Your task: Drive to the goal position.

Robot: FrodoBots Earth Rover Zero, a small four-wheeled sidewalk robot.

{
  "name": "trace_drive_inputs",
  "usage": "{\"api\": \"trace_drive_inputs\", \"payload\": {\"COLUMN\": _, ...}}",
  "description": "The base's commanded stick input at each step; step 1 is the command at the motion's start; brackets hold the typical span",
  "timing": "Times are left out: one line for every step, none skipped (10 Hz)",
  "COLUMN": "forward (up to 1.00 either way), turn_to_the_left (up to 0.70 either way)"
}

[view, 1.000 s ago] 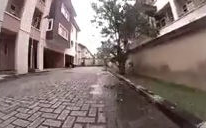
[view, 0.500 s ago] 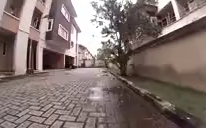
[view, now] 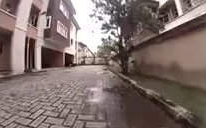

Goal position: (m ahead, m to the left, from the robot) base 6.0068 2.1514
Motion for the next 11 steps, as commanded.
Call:
{"api": "trace_drive_inputs", "payload": {"forward": 0.50, "turn_to_the_left": 0.00}}
{"api": "trace_drive_inputs", "payload": {"forward": 0.50, "turn_to_the_left": 0.00}}
{"api": "trace_drive_inputs", "payload": {"forward": 0.50, "turn_to_the_left": 0.00}}
{"api": "trace_drive_inputs", "payload": {"forward": 0.50, "turn_to_the_left": 0.00}}
{"api": "trace_drive_inputs", "payload": {"forward": 0.50, "turn_to_the_left": 0.00}}
{"api": "trace_drive_inputs", "payload": {"forward": 0.50, "turn_to_the_left": 0.00}}
{"api": "trace_drive_inputs", "payload": {"forward": 0.50, "turn_to_the_left": 0.00}}
{"api": "trace_drive_inputs", "payload": {"forward": 0.50, "turn_to_the_left": 0.00}}
{"api": "trace_drive_inputs", "payload": {"forward": 0.50, "turn_to_the_left": 0.00}}
{"api": "trace_drive_inputs", "payload": {"forward": 0.50, "turn_to_the_left": 0.00}}
{"api": "trace_drive_inputs", "payload": {"forward": 0.50, "turn_to_the_left": 0.00}}
